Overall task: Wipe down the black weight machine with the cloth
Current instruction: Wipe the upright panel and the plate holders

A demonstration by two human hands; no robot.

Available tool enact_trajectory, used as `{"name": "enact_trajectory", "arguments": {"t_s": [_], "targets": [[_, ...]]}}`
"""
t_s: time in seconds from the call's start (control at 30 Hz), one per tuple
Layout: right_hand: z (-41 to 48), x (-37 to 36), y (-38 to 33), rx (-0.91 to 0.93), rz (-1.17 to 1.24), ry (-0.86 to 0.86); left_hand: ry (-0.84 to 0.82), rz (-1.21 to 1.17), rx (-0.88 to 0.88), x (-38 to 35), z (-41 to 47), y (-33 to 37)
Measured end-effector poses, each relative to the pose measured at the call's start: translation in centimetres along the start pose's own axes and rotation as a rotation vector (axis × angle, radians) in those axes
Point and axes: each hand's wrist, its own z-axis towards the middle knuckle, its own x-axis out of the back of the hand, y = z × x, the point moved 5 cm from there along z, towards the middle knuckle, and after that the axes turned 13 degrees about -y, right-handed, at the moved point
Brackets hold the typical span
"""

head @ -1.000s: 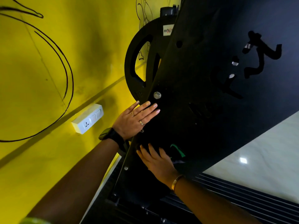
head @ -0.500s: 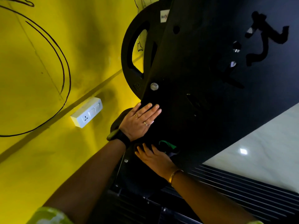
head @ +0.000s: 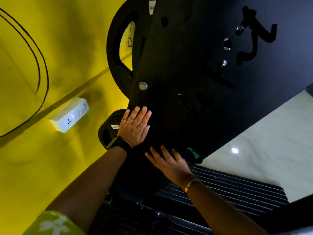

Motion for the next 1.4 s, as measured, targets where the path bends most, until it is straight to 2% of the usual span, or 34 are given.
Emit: {"name": "enact_trajectory", "arguments": {"t_s": [0.07,0.13,0.27,0.43,0.53,0.63,0.77,0.9,0.97,1.0,1.13,1.23,1.3,1.4], "targets": [[-1.9,-1.3,-0.7,0.092,-0.034,-0.057,0.0,-0.011,0.008,0.1,0.1,0.1],[-3.5,-1.2,-0.2,0.048,-0.01,-0.059,0.025,-0.002,-0.001,0.3,0.1,0.5],[-3.7,1.4,4.0,-0.287,0.112,0.048,0.065,0.035,-0.054,1.2,2.1,1.6],[-1.5,6.4,12.4,-0.632,0.23,0.367,0.078,0.01,-0.008,1.5,4.0,2.3],[-0.9,7.0,14.3,-0.786,0.287,0.454,0.061,0.015,-0.018,1.2,4.0,2.4],[-1.3,4.7,11.3,-0.657,0.19,0.396,0.061,-0.011,-0.025,1.1,4.1,2.3],[-3.0,0.5,4.9,-0.485,0.031,0.161,0.083,-0.019,-0.027,1.0,3.9,2.3],[-5.1,-1.7,0.3,-0.224,0.027,-0.055,0.078,-0.02,-0.027,0.9,3.8,2.3],[-5.9,-1.8,0.1,-0.115,0.047,-0.1,0.074,-0.02,-0.031,0.8,3.8,2.3],[-5.9,-1.5,0.6,-0.14,0.052,-0.089,0.074,-0.021,-0.032,0.7,3.8,2.3],[-4.4,1.6,6.0,-0.66,0.274,0.203,0.087,-0.021,-0.027,0.5,3.7,2.4],[-2.8,3.7,9.2,-0.865,0.336,0.343,0.104,-0.02,-0.026,0.6,3.9,2.3],[-2.0,4.1,9.5,-0.873,0.29,0.354,0.114,-0.023,-0.024,0.6,3.8,2.4],[-1.6,2.7,7.2,-0.698,0.158,0.265,0.118,-0.021,-0.023,0.6,3.6,2.4]]}}
